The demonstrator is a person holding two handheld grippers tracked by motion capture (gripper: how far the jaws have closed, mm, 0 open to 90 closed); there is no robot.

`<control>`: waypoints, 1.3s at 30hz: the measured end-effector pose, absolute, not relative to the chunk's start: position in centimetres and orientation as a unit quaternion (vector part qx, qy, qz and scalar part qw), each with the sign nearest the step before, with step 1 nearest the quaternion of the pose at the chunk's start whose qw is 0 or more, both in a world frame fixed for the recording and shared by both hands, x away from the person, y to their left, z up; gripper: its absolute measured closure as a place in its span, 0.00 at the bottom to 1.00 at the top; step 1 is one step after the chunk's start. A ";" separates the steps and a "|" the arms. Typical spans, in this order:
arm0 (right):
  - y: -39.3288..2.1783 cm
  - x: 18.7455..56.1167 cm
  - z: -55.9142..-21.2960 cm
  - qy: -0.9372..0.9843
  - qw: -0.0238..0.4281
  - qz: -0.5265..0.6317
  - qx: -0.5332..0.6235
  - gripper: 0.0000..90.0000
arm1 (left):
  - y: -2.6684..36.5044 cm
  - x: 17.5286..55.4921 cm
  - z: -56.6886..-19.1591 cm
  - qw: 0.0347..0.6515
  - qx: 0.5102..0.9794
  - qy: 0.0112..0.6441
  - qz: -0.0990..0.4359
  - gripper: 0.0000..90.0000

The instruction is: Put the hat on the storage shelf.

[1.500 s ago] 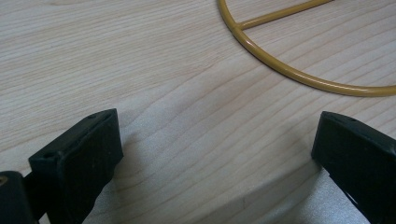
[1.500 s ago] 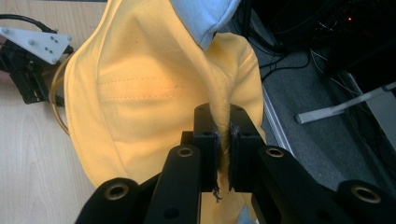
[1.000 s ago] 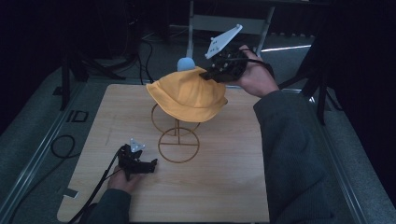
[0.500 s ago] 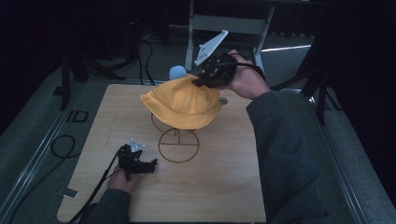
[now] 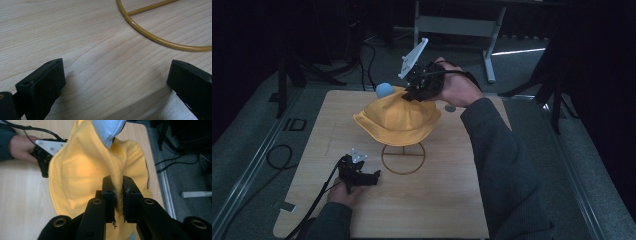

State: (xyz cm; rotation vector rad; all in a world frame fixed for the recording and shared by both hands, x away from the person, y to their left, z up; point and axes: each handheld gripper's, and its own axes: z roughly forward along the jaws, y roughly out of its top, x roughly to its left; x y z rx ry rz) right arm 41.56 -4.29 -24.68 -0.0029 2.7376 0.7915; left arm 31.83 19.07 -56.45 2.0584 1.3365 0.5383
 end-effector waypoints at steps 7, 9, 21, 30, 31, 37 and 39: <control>-2.4 41.5 -25.8 0.959 0.136 0.249 -0.011 0.89 | 19.0 31.8 -56.5 0.313 0.775 0.509 0.205 0.02; -2.1 41.6 -26.2 0.961 0.136 0.241 -0.012 0.89 | 19.0 31.8 -56.5 0.313 0.776 0.508 0.205 0.02; -1.6 42.1 -27.6 0.963 0.140 0.232 0.001 0.89 | 19.0 31.8 -56.5 0.313 0.775 0.508 0.206 0.02; -1.9 42.2 -27.2 0.959 0.140 0.245 0.014 0.64 | 19.0 31.8 -56.5 0.314 0.775 0.508 0.206 0.02; -2.0 42.2 -27.1 0.959 0.141 0.247 0.019 0.60 | 19.0 31.8 -56.5 0.313 0.775 0.508 0.206 0.02; -2.7 42.1 -26.3 0.952 0.162 0.257 0.040 0.40 | 19.0 31.8 -56.5 0.313 0.775 0.508 0.206 0.02; -3.1 42.2 -26.0 0.948 0.173 0.261 0.052 0.35 | 19.0 31.8 -56.5 0.313 0.775 0.508 0.206 0.02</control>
